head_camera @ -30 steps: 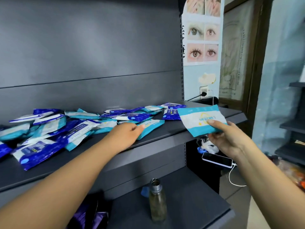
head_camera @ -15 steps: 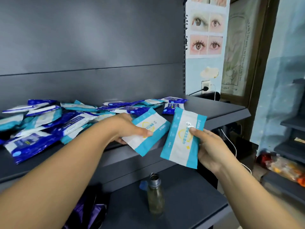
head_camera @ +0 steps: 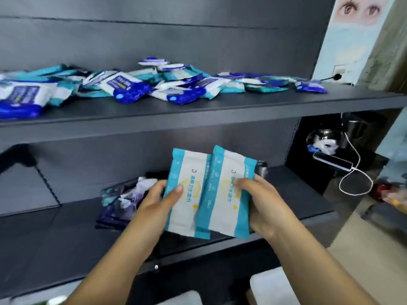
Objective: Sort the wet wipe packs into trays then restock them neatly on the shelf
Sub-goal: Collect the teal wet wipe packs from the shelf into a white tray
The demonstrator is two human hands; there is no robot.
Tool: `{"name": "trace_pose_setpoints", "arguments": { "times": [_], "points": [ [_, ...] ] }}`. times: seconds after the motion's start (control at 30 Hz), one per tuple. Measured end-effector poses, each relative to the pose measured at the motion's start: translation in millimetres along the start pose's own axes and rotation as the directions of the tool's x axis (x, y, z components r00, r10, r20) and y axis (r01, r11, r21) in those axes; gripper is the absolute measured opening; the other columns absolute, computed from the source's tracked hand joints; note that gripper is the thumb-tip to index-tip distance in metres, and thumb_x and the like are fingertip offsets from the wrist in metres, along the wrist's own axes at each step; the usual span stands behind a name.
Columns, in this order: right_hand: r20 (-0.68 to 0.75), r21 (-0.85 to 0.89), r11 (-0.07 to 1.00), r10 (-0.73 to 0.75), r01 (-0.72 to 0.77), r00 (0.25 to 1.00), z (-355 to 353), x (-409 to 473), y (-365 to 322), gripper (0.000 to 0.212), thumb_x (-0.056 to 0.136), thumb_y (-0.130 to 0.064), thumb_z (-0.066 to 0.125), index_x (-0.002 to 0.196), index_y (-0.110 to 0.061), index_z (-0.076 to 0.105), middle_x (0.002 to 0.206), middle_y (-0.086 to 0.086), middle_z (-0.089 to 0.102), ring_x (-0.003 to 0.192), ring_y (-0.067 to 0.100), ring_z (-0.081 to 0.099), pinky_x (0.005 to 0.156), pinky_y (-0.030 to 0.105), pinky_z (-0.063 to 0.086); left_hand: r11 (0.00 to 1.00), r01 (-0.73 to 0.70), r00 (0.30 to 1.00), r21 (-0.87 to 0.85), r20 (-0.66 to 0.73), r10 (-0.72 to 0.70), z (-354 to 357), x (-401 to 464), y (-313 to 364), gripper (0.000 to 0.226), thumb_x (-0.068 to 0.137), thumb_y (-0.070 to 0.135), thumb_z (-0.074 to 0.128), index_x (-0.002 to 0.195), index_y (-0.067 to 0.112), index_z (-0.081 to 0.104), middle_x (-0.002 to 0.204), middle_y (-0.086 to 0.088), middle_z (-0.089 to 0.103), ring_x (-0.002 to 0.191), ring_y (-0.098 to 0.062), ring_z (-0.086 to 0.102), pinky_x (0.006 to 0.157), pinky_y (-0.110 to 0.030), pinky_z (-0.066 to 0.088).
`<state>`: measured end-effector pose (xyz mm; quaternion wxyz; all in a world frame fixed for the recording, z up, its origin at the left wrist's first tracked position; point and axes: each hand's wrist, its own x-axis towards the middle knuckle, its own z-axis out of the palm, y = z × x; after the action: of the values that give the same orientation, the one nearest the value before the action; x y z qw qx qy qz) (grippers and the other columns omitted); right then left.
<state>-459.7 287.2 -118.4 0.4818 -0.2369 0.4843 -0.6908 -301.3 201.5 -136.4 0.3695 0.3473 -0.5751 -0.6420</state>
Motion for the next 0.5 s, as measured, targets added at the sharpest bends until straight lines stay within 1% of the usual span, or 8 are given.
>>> {"name": "trace_pose_setpoints", "arguments": {
  "times": [0.1,0.17,0.23,0.27,0.3,0.37,0.43,0.5],
  "points": [
    [0.070,-0.088,0.981,0.179,-0.173,0.981,30.7,-19.9,74.9,0.026,0.086,0.014,0.046,0.092,-0.008,0.059,0.075,0.005,0.072,0.062,0.017,0.069,0.056,0.029,0.058,0.982,0.165,0.984,-0.094,-0.045,-0.169,-66.8,-43.7,-53.3,0.010,0.091,0.008,0.051,0.091,0.016,0.056,0.082,0.003,0.073,0.073,-0.013,0.068,0.075,-0.038,0.051],
    [0.067,-0.127,0.957,0.271,-0.262,0.960,49.3,-25.8,123.5,0.026,0.082,0.016,0.051,0.093,-0.006,0.059,0.074,0.006,0.071,0.060,0.017,0.068,0.057,0.029,0.057,0.939,0.300,0.946,-0.168,-0.078,-0.316,-113.8,-69.1,-90.3,0.017,0.089,0.000,0.050,0.092,0.016,0.056,0.079,0.000,0.072,0.068,-0.013,0.068,0.069,-0.037,0.053],
    [0.028,-0.162,0.925,0.353,-0.344,0.935,56.9,-29.7,169.2,0.022,0.081,0.012,0.055,0.094,-0.005,0.061,0.074,0.007,0.072,0.061,0.017,0.068,0.056,0.028,0.058,0.899,0.398,0.903,-0.183,-0.093,-0.418,-152.1,-92.8,-125.7,0.025,0.079,0.001,0.062,0.100,0.014,0.058,0.096,-0.009,0.070,0.081,-0.022,0.068,0.076,-0.039,0.054],
    [-0.001,-0.177,0.905,0.393,-0.387,0.920,57.9,-30.6,194.2,0.018,0.082,0.009,0.057,0.093,-0.004,0.062,0.075,0.008,0.072,0.061,0.017,0.069,0.055,0.027,0.057,0.877,0.444,0.878,-0.185,-0.106,-0.467,-170.9,-103.3,-145.9,0.037,0.070,0.005,0.064,0.106,0.012,0.057,0.104,-0.013,0.068,0.087,-0.027,0.067,0.078,-0.041,0.054],
    [-0.034,-0.188,0.883,0.433,-0.431,0.901,56.4,-30.4,218.7,0.016,0.082,0.007,0.057,0.091,-0.004,0.064,0.075,0.008,0.072,0.062,0.017,0.069,0.056,0.027,0.057,0.849,0.482,0.849,-0.217,-0.122,-0.513,-187.3,-113.3,-164.2,0.046,0.064,0.009,0.063,0.109,0.010,0.055,0.107,-0.015,0.067,0.087,-0.028,0.067,0.076,-0.040,0.054],
    [-0.117,-0.206,0.820,0.521,-0.534,0.845,48.1,-30.4,268.7,0.014,0.084,0.004,0.056,0.091,-0.005,0.064,0.079,0.010,0.072,0.066,0.020,0.068,0.061,0.031,0.058,0.778,0.543,0.767,-0.314,-0.190,-0.612,-213.5,-131.7,-199.8,0.038,0.068,0.009,0.062,0.104,0.007,0.051,0.100,-0.016,0.065,0.078,-0.029,0.064,0.068,-0.037,0.053],
    [-0.177,-0.261,0.725,0.613,-0.638,0.770,34.9,-30.9,315.1,0.016,0.086,0.004,0.054,0.098,-0.002,0.063,0.088,0.014,0.069,0.073,0.024,0.067,0.072,0.037,0.056,0.723,0.601,0.664,-0.340,-0.292,-0.689,-231.4,-146.5,-236.4,0.008,0.087,0.010,0.050,0.094,0.006,0.048,0.092,-0.019,0.060,0.075,-0.032,0.058,0.071,-0.038,0.049],
    [-0.226,-0.319,0.605,0.699,-0.729,0.679,19.5,-31.6,362.9,0.018,0.088,0.003,0.053,0.104,0.000,0.060,0.095,0.019,0.067,0.081,0.029,0.065,0.076,0.040,0.053,0.677,0.672,0.572,-0.298,-0.372,-0.731,-247.3,-158.0,-285.9,0.020,0.094,0.018,0.045,0.103,0.002,0.051,0.098,-0.021,0.061,0.085,-0.036,0.060,0.080,-0.044,0.048]
  ]
}}
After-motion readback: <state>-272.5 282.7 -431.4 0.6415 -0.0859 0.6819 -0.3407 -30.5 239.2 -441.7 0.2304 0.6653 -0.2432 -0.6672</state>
